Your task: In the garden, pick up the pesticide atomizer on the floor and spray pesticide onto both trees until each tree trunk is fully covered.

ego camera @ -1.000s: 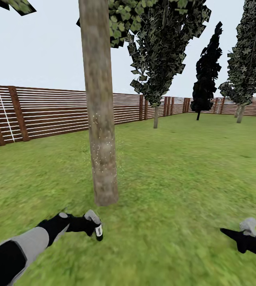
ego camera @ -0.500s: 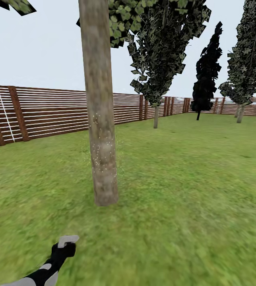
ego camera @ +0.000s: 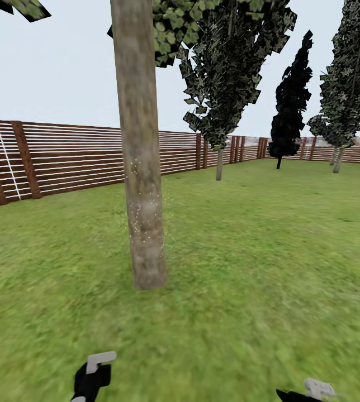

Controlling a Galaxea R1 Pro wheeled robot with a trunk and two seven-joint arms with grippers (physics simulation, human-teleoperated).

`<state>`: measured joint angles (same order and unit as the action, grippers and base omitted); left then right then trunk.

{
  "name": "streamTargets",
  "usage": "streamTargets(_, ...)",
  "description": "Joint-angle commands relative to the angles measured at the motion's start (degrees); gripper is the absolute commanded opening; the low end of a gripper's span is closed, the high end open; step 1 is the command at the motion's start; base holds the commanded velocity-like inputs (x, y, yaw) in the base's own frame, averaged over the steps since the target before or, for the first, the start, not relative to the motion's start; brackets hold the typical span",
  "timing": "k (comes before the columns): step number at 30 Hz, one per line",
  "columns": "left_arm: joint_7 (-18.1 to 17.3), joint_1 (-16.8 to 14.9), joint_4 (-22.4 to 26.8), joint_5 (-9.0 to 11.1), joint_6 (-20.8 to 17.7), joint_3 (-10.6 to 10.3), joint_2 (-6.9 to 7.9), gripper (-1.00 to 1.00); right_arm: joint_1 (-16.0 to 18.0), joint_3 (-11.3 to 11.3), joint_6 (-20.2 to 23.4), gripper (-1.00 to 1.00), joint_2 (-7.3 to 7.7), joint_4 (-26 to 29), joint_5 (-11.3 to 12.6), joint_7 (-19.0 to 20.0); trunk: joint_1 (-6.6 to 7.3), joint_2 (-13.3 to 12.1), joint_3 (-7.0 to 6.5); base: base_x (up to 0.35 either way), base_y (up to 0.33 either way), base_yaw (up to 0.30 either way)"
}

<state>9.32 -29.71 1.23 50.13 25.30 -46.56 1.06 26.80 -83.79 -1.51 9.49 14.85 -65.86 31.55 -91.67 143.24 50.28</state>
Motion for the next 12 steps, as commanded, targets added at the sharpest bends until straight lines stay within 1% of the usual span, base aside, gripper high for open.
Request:
streamTargets(1,0.0,0.0,0.0,0.1,0.0,0.1,-0.21,-1.0,0.0,0.0,0.0,1.0,-1.62,-0.9,0.0,0.0,0.0,0.0,0.0,0.0,0.0,0.0)
streamTargets(3,0.0,0.0,0.0,0.1,0.0,0.1,-0.31,-1.0,0.0,-0.1,0.0,1.0,-2.74,-1.5,0.0,0.0,0.0,0.0,0.0,0.0,0.0,0.0)
streamTargets(5,0.0,0.0,0.0,0.1,0.0,0.1,-0.35,-1.0,0.0,-0.1,0.0,1.0,-3.24,-2.1,0.0,0.0,0.0,0.0,0.0,0.0,0.0,0.0)
streamTargets(9,0.1,0.0,0.0,0.1,0.0,0.1,-0.46,-1.0,0.0,-0.1,0.0,1.0,-3.33,-2.3,0.0,0.0,0.0,0.0,0.0,0.0,0.0,0.0)
streamTargets(12,0.3,0.0,1.1,0.0,0.0,0.3,-1.3,-1.0,0.0,-0.1,0.0,1.0,-3.38,-2.3,0.0,0.0,0.0,0.0,0.0,0.0,0.0,0.0)
